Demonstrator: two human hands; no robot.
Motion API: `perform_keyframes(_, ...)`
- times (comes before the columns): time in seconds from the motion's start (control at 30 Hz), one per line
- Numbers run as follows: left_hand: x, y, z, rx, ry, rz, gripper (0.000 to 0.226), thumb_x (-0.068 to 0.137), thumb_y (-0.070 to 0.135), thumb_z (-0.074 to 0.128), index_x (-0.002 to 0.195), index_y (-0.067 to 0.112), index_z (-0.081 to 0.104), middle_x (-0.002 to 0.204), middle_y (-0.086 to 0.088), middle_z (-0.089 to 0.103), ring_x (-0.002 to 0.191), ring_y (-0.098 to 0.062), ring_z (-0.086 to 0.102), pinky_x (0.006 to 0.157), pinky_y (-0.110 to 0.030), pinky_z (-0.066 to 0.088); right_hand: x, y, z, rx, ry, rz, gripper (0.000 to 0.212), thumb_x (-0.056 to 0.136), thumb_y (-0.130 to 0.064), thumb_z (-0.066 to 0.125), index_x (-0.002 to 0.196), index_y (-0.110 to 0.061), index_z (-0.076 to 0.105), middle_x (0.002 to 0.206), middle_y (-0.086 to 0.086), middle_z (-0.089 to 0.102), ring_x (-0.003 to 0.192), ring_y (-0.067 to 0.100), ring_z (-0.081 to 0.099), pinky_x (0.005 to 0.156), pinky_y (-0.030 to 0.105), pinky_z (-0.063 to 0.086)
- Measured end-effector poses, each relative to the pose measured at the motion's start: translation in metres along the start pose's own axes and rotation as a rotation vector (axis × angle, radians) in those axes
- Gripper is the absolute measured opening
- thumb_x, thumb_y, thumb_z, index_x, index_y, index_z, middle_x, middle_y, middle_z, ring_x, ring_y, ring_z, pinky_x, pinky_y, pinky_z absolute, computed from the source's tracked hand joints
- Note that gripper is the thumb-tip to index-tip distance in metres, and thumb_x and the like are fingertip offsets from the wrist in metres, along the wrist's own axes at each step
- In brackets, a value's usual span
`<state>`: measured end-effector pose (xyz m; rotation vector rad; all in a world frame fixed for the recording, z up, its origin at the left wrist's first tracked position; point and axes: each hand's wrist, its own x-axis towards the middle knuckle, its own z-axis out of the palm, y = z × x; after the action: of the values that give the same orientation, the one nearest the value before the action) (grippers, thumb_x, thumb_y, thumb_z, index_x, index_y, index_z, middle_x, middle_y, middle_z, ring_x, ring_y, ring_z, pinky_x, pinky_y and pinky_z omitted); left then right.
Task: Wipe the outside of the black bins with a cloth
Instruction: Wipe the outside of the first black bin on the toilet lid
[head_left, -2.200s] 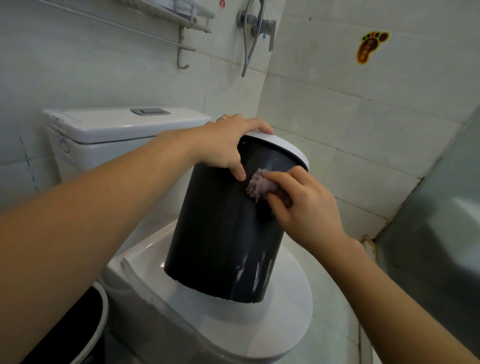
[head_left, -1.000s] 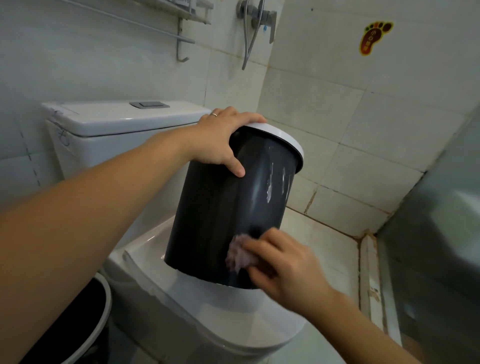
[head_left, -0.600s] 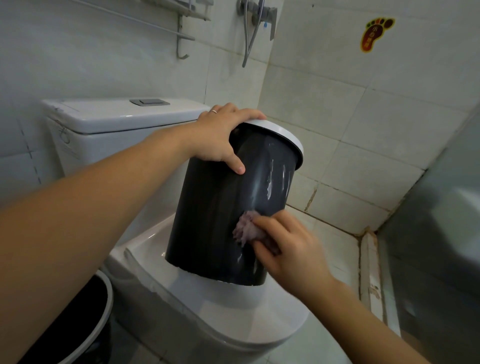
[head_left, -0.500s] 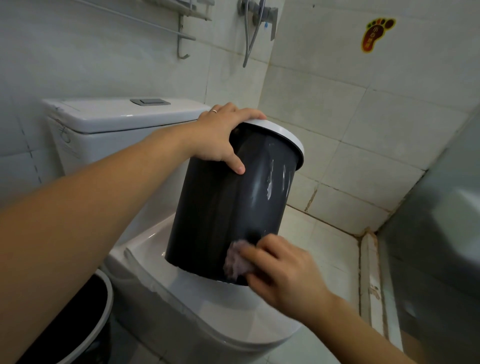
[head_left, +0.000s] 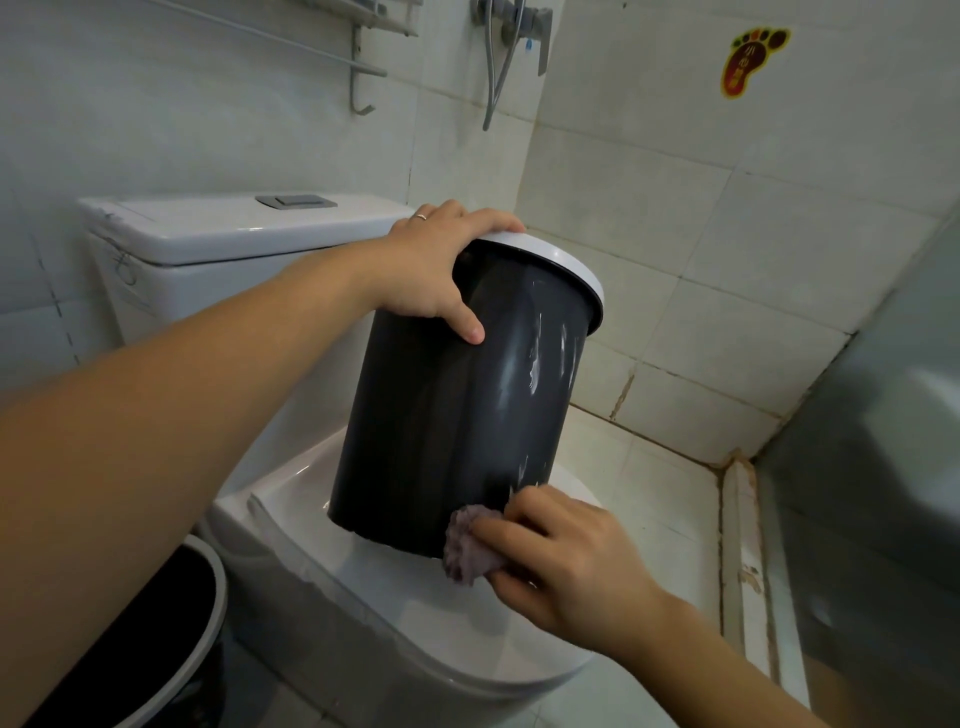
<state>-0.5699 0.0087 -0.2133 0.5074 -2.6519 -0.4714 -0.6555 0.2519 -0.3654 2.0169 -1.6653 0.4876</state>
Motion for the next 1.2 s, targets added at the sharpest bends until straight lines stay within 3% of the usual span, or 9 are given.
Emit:
perform_keyframes(0.2, -0.001, -0.002, -0.002, -0.055, 0.038, -0.041, 0.096, 0.059, 0.039, 0.091, 0.137, 0.05, 0.036, 0.135, 0.003, 0.041, 0.131, -0.025, 0.031, 0.112, -0.048, 0.031, 0.0, 0.005, 0.0, 0.01, 0.064, 0.12, 0.026, 0.089, -0.031, 0.062, 0.111, -0.02, 0.071, 0.09, -0.001, 0.061, 0.075, 0.014, 0.057, 0.058, 0.02, 0.046)
perform_keyframes(0.43, -0.003, 0.006, -0.002, -0.164, 0.043, -0.054, 0.081, 0.053, 0.034, 0.093, 0.111, 0.058, 0.043, 0.106, 0.017, 0.044, 0.119, -0.028, 0.04, 0.102, -0.053, 0.04, 0.003, -0.001, 0.0, 0.071, 0.102, 0.173, 0.026, 0.089, -0.032, 0.064, 0.11, -0.019, 0.071, 0.091, -0.002, 0.062, 0.077, 0.012, 0.057, 0.06, 0.018, 0.048)
perform_keyframes(0.5, -0.005, 0.006, -0.005, -0.217, 0.017, -0.064, 0.082, 0.046, 0.036, 0.091, 0.109, 0.06, 0.045, 0.116, 0.005, 0.049, 0.118, -0.032, 0.046, 0.1, -0.054, 0.044, 0.005, -0.004, 0.001, 0.086, 0.111, 0.181, 0.026, 0.089, -0.032, 0.064, 0.11, -0.019, 0.071, 0.091, -0.002, 0.062, 0.077, 0.012, 0.057, 0.06, 0.019, 0.049)
perform_keyframes(0.57, -0.006, 0.008, -0.005, -0.241, 0.014, -0.068, 0.085, 0.039, 0.04, 0.087, 0.109, 0.063, 0.045, 0.127, -0.003, 0.049, 0.118, -0.034, 0.048, 0.1, -0.053, 0.046, 0.006, -0.006, 0.001, 0.103, 0.113, 0.196, 0.026, 0.088, -0.031, 0.065, 0.11, -0.018, 0.071, 0.092, -0.002, 0.062, 0.078, 0.012, 0.057, 0.06, 0.022, 0.052)
perform_keyframes(0.73, -0.005, 0.007, -0.004, -0.282, 0.02, -0.077, 0.087, 0.039, 0.039, 0.087, 0.111, 0.064, 0.047, 0.131, -0.006, 0.049, 0.119, -0.035, 0.05, 0.1, -0.053, 0.047, 0.007, -0.006, 0.002, 0.115, 0.114, 0.224, 0.028, 0.087, -0.031, 0.065, 0.111, -0.019, 0.07, 0.093, -0.003, 0.062, 0.078, 0.012, 0.058, 0.059, 0.027, 0.054)
perform_keyframes(0.9, -0.002, 0.0, -0.004, -0.366, 0.02, -0.041, 0.08, 0.054, 0.014, 0.092, 0.11, 0.056, 0.054, 0.129, -0.002, 0.053, 0.115, -0.026, 0.055, 0.098, -0.048, 0.05, 0.007, -0.006, 0.001, 0.146, 0.129, 0.235, 0.028, 0.086, -0.031, 0.067, 0.111, -0.019, 0.069, 0.094, -0.004, 0.062, 0.078, 0.012, 0.058, 0.06, 0.027, 0.053)
perform_keyframes(1.07, 0.003, 0.004, -0.004, -0.225, 0.053, -0.009, 0.078, 0.055, 0.018, 0.092, 0.113, 0.047, 0.049, 0.122, 0.009, 0.045, 0.123, -0.02, 0.04, 0.105, -0.04, 0.04, 0.009, -0.008, 0.001, 0.15, 0.127, 0.235, 0.029, 0.086, -0.032, 0.066, 0.112, -0.019, 0.069, 0.093, -0.004, 0.062, 0.078, 0.013, 0.057, 0.059, 0.028, 0.053)
perform_keyframes(1.2, 0.006, 0.012, -0.003, -0.133, 0.023, -0.027, 0.08, 0.055, 0.023, 0.091, 0.114, 0.044, 0.042, 0.125, 0.0, 0.048, 0.116, -0.025, 0.046, 0.1, -0.044, 0.045, 0.009, -0.008, 0.001, 0.132, 0.13, 0.236, 0.029, 0.087, -0.033, 0.064, 0.112, -0.019, 0.07, 0.093, -0.003, 0.062, 0.077, 0.013, 0.058, 0.059, 0.026, 0.053)
